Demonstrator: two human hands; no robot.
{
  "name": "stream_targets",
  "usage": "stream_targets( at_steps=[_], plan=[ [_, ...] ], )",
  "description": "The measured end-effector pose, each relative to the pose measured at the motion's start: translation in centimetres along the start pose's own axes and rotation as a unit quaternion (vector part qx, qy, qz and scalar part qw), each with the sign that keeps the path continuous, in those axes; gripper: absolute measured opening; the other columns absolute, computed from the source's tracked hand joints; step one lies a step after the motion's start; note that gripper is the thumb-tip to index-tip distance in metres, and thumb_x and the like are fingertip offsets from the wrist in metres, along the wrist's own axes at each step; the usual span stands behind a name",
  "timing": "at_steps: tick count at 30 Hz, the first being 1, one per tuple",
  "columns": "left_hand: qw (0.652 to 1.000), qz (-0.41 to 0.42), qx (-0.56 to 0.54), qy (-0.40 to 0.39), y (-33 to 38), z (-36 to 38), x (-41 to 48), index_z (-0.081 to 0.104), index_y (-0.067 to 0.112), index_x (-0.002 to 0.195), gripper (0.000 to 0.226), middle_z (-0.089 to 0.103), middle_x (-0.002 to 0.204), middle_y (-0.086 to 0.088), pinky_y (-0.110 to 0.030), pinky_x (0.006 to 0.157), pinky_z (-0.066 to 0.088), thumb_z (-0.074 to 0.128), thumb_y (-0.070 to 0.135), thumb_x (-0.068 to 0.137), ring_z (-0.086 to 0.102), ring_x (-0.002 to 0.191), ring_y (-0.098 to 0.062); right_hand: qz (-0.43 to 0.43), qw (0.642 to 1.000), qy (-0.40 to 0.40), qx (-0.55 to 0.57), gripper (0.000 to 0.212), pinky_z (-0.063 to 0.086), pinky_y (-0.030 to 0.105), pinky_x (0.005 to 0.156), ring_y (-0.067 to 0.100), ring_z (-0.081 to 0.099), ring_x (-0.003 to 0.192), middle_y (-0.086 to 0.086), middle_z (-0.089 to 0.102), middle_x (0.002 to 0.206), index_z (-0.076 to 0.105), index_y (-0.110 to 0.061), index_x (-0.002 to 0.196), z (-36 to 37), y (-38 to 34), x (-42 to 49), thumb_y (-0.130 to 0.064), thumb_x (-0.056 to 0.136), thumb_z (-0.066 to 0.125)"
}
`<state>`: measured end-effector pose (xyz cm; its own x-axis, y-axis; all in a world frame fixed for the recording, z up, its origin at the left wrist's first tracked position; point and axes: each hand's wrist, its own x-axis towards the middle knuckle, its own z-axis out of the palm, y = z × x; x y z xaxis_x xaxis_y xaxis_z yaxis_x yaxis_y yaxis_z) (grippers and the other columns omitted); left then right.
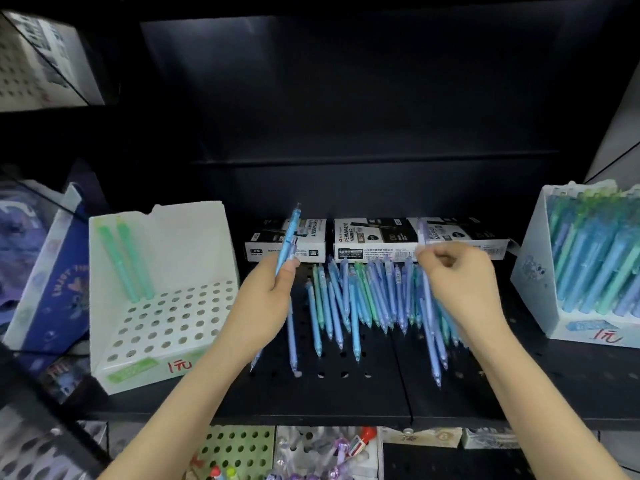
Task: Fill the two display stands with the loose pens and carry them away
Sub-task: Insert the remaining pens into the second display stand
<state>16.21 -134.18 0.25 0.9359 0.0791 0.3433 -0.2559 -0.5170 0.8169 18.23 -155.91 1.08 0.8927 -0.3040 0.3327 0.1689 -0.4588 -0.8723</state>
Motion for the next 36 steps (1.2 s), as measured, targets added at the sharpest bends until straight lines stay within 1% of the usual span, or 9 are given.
stream_targets(
  at_steps=[4,7,10,14,19,26,29,32,36],
  plan=[
    [0.997,0.015,-0.060,0.036,0.1,-3.0,-1.4,0.053,0.032,0.097,0.019,0.041,0.065,0.001,-0.028,0.057,0.037,0.033,0.034,0.098,0.040,0.057,-0.009,0.035,0.969,-0.192,0.151,0.014,0.050,0.029,0.050,0.014,0.053,0.052,0.005,0.060,0.070,0.051,-0.011,0.101,4.0,-4.5,-2.3,-0.021,0.098,0.042],
    [0.993,0.017,-0.098,0.069,-0.1,-5.1,-2.1,0.054,0.030,0.098,0.020,0.039,0.058,0.007,-0.022,0.049,0.034,0.034,0.034,0.097,0.036,0.052,-0.008,0.013,0.956,-0.261,0.136,0.012,0.033,0.018,0.043,0.002,0.042,0.042,0.000,0.054,0.066,0.049,-0.016,0.092,8.7,-6.0,-3.7,-0.026,0.097,0.044],
    [0.988,0.001,-0.128,0.088,-0.6,-6.7,-2.3,0.055,0.031,0.100,0.021,0.039,0.055,0.013,-0.016,0.047,0.035,0.035,0.033,0.098,0.038,0.052,-0.006,0.011,0.955,-0.260,0.144,0.018,0.034,0.020,0.047,0.007,0.040,0.050,0.001,0.050,0.072,0.051,-0.018,0.090,12.6,-7.2,-4.3,-0.034,0.088,0.060],
    [0.981,-0.028,-0.164,0.101,-1.4,-8.5,-2.2,0.056,0.027,0.102,0.021,0.041,0.053,0.014,-0.022,0.049,0.035,0.035,0.029,0.099,0.039,0.054,-0.009,0.023,0.955,-0.259,0.141,0.039,0.047,0.025,0.058,0.015,0.059,0.072,0.004,0.061,0.091,0.053,-0.014,0.099,15.5,-8.3,-4.9,-0.036,0.075,0.075],
    [0.976,-0.027,-0.187,0.109,-1.9,-10.1,-2.3,0.056,0.022,0.106,0.022,0.038,0.059,0.011,-0.019,0.048,0.035,0.035,0.026,0.099,0.039,0.057,-0.008,-0.019,0.969,-0.219,0.112,0.019,0.033,0.007,0.037,0.001,0.052,0.049,-0.004,0.047,0.067,0.046,-0.015,0.076,16.1,-7.8,-4.9,-0.010,0.083,0.064],
    [0.964,-0.005,-0.224,0.140,-2.5,-11.2,-2.0,0.056,0.019,0.104,0.022,0.037,0.065,0.003,-0.016,0.044,0.034,0.035,0.021,0.100,0.039,0.053,-0.006,-0.025,0.986,-0.149,0.067,0.017,0.040,0.014,0.049,0.009,0.048,0.059,0.003,0.054,0.076,0.055,-0.012,0.092,12.9,-6.6,-2.9,-0.022,0.084,0.066],
    [0.957,0.002,-0.240,0.164,-2.7,-11.5,-1.9,0.055,0.016,0.108,0.022,0.037,0.065,0.004,-0.015,0.044,0.034,0.035,0.020,0.100,0.038,0.055,-0.007,-0.112,0.981,-0.066,0.141,0.019,0.035,0.018,0.051,0.007,0.042,0.056,0.008,0.049,0.067,0.057,-0.012,0.083,11.7,-8.4,-3.5,-0.027,0.093,0.054],
    [0.954,-0.011,-0.253,0.161,-3.0,-11.8,-1.5,0.055,0.015,0.107,0.022,0.037,0.065,0.004,-0.015,0.043,0.034,0.035,0.019,0.100,0.038,0.054,-0.007,-0.150,0.954,-0.124,0.227,0.024,0.038,0.024,0.053,0.010,0.041,0.057,0.008,0.047,0.066,0.062,-0.010,0.083,12.0,-11.1,-5.0,-0.027,0.095,0.049],
    [0.955,-0.020,-0.249,0.159,-3.3,-12.0,-1.1,0.056,0.015,0.107,0.021,0.038,0.065,0.003,-0.015,0.043,0.034,0.036,0.019,0.100,0.038,0.054,-0.007,-0.113,0.939,-0.211,0.246,0.031,0.035,0.015,0.053,0.004,0.033,0.051,0.003,0.041,0.061,0.069,-0.004,0.086,14.3,-12.7,-5.3,-0.031,0.091,0.056]
  ],
)
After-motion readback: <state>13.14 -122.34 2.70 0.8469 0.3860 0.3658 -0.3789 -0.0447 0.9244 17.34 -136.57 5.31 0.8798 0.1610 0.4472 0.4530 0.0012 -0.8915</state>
